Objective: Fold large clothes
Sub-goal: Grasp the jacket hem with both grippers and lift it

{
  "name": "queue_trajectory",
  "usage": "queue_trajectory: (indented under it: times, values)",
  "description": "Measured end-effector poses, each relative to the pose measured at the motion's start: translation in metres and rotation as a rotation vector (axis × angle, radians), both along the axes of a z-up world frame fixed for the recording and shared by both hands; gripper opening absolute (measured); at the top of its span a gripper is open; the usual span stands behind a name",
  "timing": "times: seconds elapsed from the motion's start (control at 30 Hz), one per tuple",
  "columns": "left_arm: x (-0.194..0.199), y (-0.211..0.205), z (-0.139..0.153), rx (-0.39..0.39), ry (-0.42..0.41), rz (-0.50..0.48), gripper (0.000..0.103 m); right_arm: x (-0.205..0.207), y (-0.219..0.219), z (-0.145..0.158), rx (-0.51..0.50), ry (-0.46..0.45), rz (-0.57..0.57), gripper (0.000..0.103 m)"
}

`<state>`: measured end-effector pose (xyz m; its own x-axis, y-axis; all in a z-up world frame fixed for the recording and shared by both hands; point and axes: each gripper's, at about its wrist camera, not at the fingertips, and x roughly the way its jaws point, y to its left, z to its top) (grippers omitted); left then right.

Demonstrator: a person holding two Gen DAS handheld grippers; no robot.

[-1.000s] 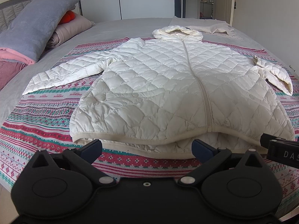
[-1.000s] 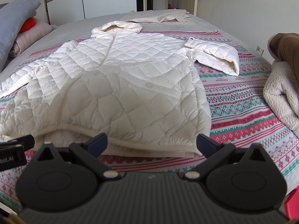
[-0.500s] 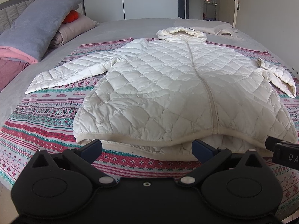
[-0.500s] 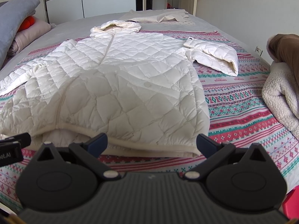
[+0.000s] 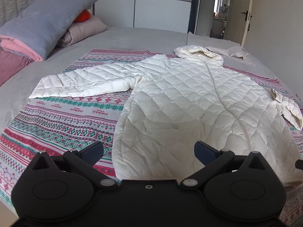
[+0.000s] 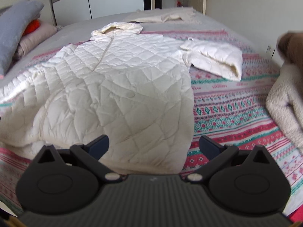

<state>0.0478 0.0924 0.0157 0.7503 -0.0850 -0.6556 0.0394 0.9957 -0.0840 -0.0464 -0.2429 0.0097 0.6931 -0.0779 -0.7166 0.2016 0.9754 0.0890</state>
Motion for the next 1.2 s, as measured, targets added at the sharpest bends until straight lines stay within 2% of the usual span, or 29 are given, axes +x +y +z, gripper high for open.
queue_trajectory:
  times: [0.1, 0.17, 0.33, 0.4, 0.47, 0.5, 0.53, 0.57, 0.6, 0.67, 0.7, 0.8, 0.87, 0.93, 1.03, 1.1, 1.2]
  values:
    - [0.014, 0.025, -0.002, -0.064, 0.047, -0.023, 0.103, 0.009, -0.023, 0.001, 0.107, 0.025, 0.021, 0.103]
    - [0.023, 0.043, -0.010, -0.140, 0.089, -0.028, 0.103, 0.015, -0.034, 0.000, 0.156, 0.049, 0.024, 0.103]
    - [0.037, 0.081, -0.052, -0.467, 0.235, -0.025, 0.101, 0.017, -0.066, -0.019, 0.397, 0.076, 0.005, 0.103]
    - [0.038, 0.084, -0.063, -0.572, 0.275, -0.054, 0.083, 0.021, -0.077, -0.032, 0.469, 0.104, -0.022, 0.103]
    - [0.036, 0.083, -0.068, -0.654, 0.292, -0.077, 0.047, 0.024, -0.084, -0.045, 0.527, 0.128, -0.042, 0.099]
    - [0.034, 0.081, -0.070, -0.678, 0.295, -0.084, 0.038, 0.025, -0.085, -0.048, 0.534, 0.125, -0.043, 0.095]
    - [0.030, 0.080, -0.069, -0.681, 0.287, -0.080, 0.024, 0.024, -0.085, -0.048, 0.530, 0.108, -0.042, 0.078]
    - [0.025, 0.081, -0.064, -0.653, 0.259, -0.061, 0.017, 0.023, -0.085, -0.048, 0.535, 0.089, -0.037, 0.060]
    - [0.019, 0.080, -0.058, -0.616, 0.233, -0.041, 0.015, 0.023, -0.085, -0.049, 0.553, 0.082, -0.031, 0.029]
    - [0.008, 0.079, -0.050, -0.557, 0.196, -0.020, 0.012, 0.021, -0.085, -0.052, 0.580, 0.063, -0.050, 0.018]
    - [0.003, 0.079, -0.049, -0.525, 0.185, -0.016, 0.012, 0.020, -0.083, -0.049, 0.553, 0.048, -0.055, 0.014]
    - [-0.016, 0.074, -0.044, -0.432, 0.179, -0.041, 0.012, 0.008, -0.075, -0.032, 0.456, 0.016, -0.054, 0.011]
    - [-0.035, 0.069, -0.042, -0.372, 0.188, -0.094, 0.012, -0.002, -0.071, -0.024, 0.374, 0.015, -0.051, 0.011]
    - [-0.051, 0.063, -0.042, -0.311, 0.206, -0.146, 0.012, -0.011, -0.065, -0.020, 0.293, 0.028, -0.044, 0.011]
    - [-0.067, 0.048, -0.047, -0.176, 0.238, -0.210, 0.012, -0.021, -0.055, -0.021, 0.185, 0.070, -0.017, 0.011]
    - [-0.071, 0.036, -0.052, -0.091, 0.254, -0.253, 0.017, -0.022, -0.045, -0.026, 0.123, 0.110, 0.005, 0.012]
    - [-0.075, 0.034, -0.046, -0.059, 0.233, -0.274, 0.024, -0.020, -0.035, -0.027, 0.049, 0.124, 0.019, 0.019]
